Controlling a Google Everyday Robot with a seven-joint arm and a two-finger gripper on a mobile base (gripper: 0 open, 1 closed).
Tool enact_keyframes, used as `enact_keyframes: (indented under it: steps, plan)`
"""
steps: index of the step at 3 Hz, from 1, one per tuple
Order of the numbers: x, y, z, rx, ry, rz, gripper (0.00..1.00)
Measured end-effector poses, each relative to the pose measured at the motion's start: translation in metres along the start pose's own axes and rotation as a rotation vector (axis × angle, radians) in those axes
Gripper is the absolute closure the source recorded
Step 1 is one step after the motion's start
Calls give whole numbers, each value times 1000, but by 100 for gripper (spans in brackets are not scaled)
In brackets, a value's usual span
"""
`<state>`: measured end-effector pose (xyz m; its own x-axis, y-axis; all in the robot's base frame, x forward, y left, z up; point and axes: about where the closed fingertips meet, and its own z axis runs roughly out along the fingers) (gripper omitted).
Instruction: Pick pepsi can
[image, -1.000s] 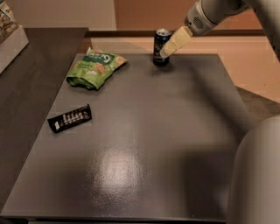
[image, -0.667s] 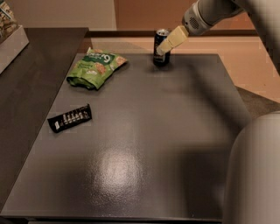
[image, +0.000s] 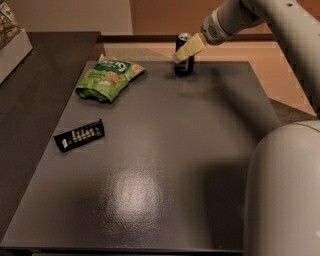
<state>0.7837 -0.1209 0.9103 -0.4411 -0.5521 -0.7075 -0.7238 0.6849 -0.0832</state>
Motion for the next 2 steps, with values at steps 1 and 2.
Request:
enact_keyframes:
  steps: [1,2]
  plan:
    - [1,-5,15,-13,-4,16,0]
    - [-4,-6,25,-37,-18,20,18]
